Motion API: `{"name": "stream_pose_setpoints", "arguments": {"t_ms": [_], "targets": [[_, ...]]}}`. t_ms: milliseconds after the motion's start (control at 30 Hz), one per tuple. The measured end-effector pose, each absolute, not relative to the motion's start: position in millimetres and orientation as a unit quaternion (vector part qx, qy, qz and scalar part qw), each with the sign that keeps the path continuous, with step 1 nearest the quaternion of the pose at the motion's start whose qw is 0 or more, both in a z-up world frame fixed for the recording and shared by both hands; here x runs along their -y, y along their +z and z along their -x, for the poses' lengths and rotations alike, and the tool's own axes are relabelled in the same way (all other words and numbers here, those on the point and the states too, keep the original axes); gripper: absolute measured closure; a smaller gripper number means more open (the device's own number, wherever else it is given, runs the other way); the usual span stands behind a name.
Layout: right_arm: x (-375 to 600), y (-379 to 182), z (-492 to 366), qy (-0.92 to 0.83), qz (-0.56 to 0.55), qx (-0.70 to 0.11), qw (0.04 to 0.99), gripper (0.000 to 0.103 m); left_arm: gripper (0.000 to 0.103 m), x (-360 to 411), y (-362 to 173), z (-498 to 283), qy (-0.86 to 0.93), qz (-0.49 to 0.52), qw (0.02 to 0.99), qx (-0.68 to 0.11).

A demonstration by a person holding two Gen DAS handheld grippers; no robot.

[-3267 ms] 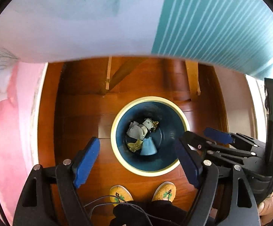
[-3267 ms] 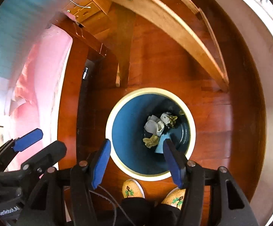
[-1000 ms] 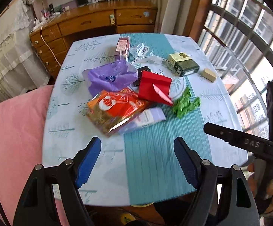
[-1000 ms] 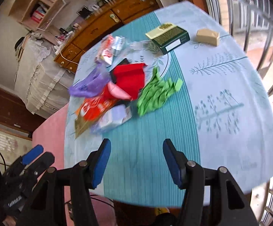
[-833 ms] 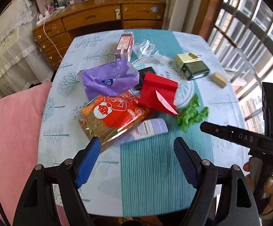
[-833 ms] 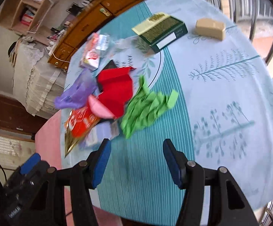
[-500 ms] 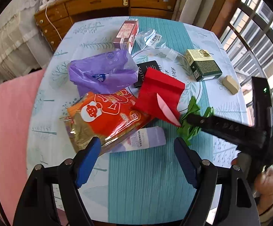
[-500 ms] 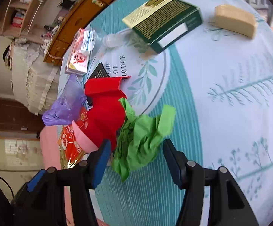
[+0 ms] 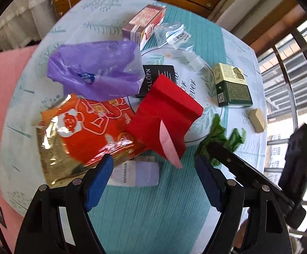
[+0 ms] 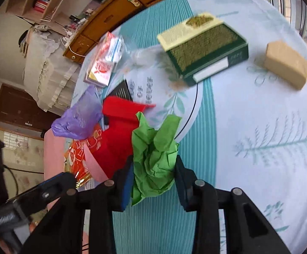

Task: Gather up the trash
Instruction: 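Reach the left tool to the red paper while the right tool reaches the green paper, then close the left tool on the red paper while the right tool grasps the green paper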

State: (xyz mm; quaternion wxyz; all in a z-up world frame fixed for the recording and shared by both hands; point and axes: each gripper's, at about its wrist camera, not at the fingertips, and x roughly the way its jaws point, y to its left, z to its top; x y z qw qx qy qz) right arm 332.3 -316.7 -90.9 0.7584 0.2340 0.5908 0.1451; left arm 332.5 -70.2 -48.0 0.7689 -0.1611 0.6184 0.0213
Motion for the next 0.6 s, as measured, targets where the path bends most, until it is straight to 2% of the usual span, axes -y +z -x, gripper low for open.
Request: {"name": "stream_pose_setpoints", "arguments": {"t_ms": [33,133,333,400,467,500,533,600], "targets": [[319,-90,-333,0.147,-0.234,-0.589,0.760,0.067,0.026,70,-52,-335,0.025,0.162,0.766,-0.621],[325,-88,-335,0.150,-0.235,-0.585,0.762,0.067,0.039,74,-66,-347,0.035,0.165,0.753,-0.636],[334,-96,-332,0.154,-0.237,-0.589,0.757,0.067,0.044,83,-89,-361,0.054,0.169,0.735,-0.655],[336,-98,-330,0.155,-0.238,-0.591,0.755,0.067,0.056,87,-93,-364,0.058,0.161,0.733,-0.658],[337,-100,-329,0.157,-0.239,-0.592,0.753,0.067,0.072,89,-97,-366,0.063,0.157,0.731,-0.661],[338,-101,-328,0.158,-0.239,-0.593,0.753,0.067,0.076,90,-97,-367,0.066,0.157,0.731,-0.660],[338,-101,-327,0.159,-0.240,-0.593,0.752,0.067,0.085,90,-98,-367,0.069,0.154,0.732,-0.660],[339,-102,-325,0.160,-0.241,-0.593,0.752,0.067,0.089,95,-96,-367,0.070,0.143,0.738,-0.656]]}}
